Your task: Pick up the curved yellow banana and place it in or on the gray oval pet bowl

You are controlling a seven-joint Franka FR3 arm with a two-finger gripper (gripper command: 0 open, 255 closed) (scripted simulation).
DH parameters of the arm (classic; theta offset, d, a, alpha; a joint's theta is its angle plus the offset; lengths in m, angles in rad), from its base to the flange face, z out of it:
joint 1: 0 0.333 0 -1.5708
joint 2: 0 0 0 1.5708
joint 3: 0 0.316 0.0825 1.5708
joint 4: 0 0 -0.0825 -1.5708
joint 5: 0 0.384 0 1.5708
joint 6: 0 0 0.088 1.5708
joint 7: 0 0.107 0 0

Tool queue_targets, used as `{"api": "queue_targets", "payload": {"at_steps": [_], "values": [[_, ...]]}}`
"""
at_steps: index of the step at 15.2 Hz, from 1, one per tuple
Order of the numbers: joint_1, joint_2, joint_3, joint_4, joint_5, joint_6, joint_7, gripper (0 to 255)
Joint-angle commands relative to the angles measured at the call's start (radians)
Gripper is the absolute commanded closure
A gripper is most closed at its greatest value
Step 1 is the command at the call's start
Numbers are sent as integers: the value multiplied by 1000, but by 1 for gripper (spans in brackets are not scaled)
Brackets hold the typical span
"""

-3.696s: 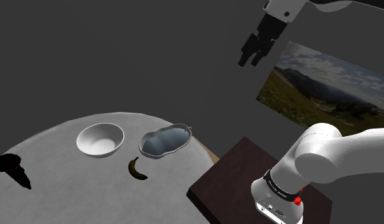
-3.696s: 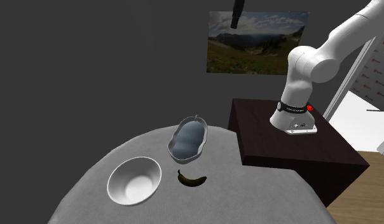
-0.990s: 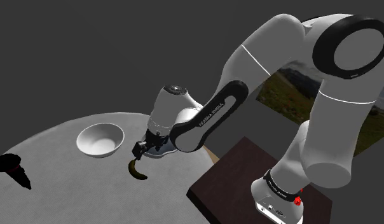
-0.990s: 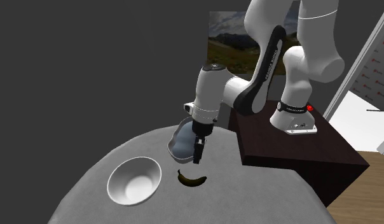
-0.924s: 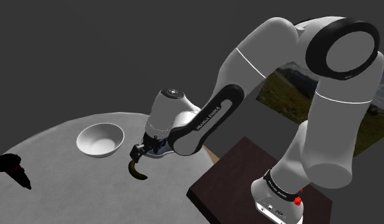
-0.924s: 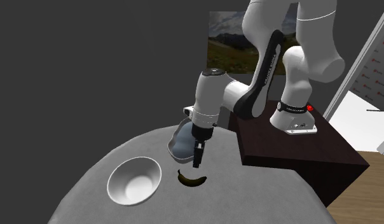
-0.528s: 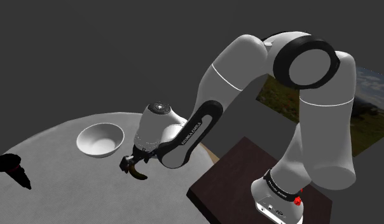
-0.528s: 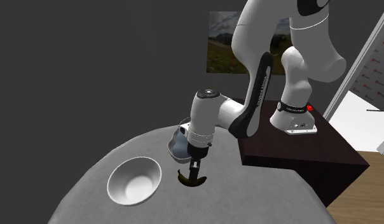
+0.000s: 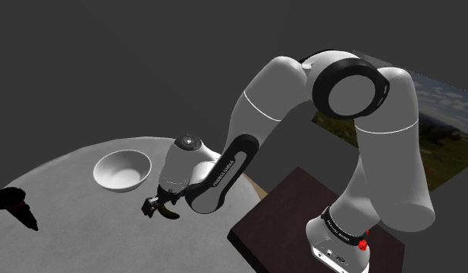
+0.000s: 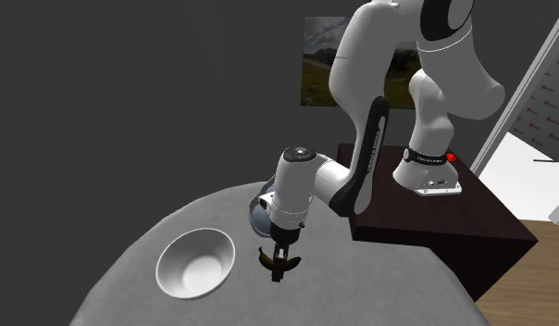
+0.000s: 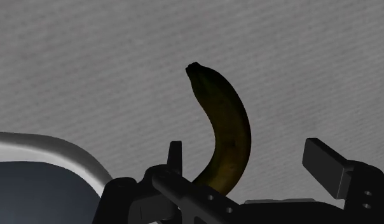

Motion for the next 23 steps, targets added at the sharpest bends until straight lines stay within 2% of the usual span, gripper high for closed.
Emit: {"api": "queue_targets", "payload": {"at_steps": [1, 6, 7, 16, 23], "values": [[-1, 5, -3, -1, 0, 1, 0, 0], [-1, 5, -3, -1, 0, 1, 0, 0], [-1, 5, -3, 0, 0, 1, 0, 255], [-1, 5, -3, -1, 0, 1, 0, 255], [-26, -89, 26, -36, 13, -60, -7, 255]]}}
